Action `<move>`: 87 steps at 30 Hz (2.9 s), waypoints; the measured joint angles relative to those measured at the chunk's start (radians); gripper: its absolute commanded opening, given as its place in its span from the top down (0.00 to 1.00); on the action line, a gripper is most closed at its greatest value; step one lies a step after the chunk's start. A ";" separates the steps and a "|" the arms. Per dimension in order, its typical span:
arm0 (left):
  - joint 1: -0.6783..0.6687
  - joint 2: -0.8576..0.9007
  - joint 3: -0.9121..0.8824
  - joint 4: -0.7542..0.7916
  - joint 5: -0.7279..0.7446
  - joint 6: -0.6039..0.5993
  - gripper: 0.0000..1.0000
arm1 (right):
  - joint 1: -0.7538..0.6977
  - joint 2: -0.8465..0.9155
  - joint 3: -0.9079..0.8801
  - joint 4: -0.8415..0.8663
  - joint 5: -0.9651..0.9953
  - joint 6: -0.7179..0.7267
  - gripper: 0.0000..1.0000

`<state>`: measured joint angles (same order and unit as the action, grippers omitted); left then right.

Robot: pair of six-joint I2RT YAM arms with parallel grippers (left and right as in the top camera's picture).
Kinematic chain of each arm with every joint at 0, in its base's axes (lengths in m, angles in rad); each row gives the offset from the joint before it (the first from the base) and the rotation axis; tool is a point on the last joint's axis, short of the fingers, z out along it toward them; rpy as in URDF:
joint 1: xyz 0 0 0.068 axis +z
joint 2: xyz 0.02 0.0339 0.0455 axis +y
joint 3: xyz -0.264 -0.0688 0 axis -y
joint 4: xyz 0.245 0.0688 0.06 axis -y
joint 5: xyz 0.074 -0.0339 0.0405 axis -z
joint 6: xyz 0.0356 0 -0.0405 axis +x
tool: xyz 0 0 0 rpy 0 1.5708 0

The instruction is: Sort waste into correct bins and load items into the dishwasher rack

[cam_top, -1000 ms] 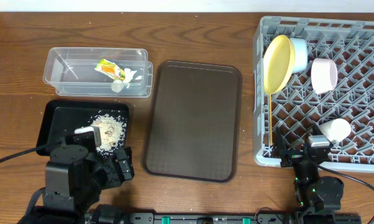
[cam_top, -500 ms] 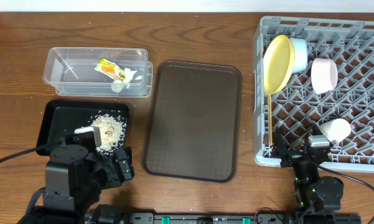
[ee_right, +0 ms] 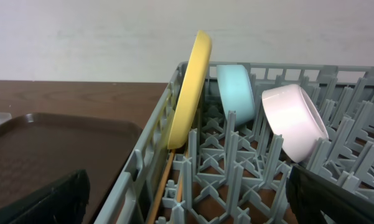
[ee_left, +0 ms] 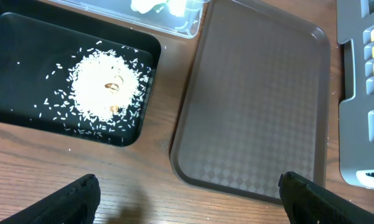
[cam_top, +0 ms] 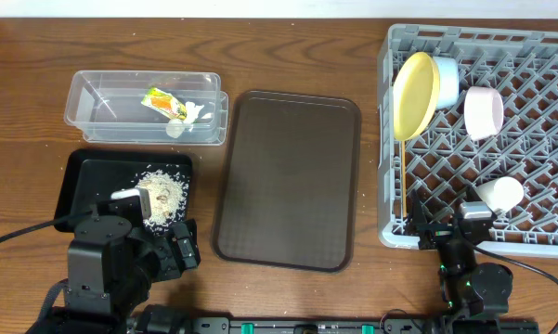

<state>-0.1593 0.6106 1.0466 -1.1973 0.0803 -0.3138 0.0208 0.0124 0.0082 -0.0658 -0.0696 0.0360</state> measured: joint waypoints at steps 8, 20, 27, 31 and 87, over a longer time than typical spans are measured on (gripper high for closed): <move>0.015 0.000 -0.007 0.034 -0.030 0.035 0.06 | 0.000 0.000 0.000 0.000 0.000 0.000 0.01; 0.129 -0.266 -0.377 0.438 -0.038 0.294 0.06 | 0.000 0.000 0.000 -0.001 0.002 0.000 0.01; 0.138 -0.444 -0.736 0.832 -0.039 0.319 0.06 | 0.000 0.000 0.000 0.000 0.003 0.000 0.01; 0.138 -0.502 -0.886 1.056 -0.040 0.322 0.06 | 0.000 0.000 0.000 -0.001 0.003 0.000 0.01; 0.138 -0.600 -1.029 1.172 -0.068 0.322 0.06 | 0.000 0.000 0.000 -0.001 0.003 0.000 0.01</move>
<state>-0.0212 0.0109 0.0177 -0.0257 0.0124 0.0086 0.0208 0.0120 0.0082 -0.0666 -0.0662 0.0360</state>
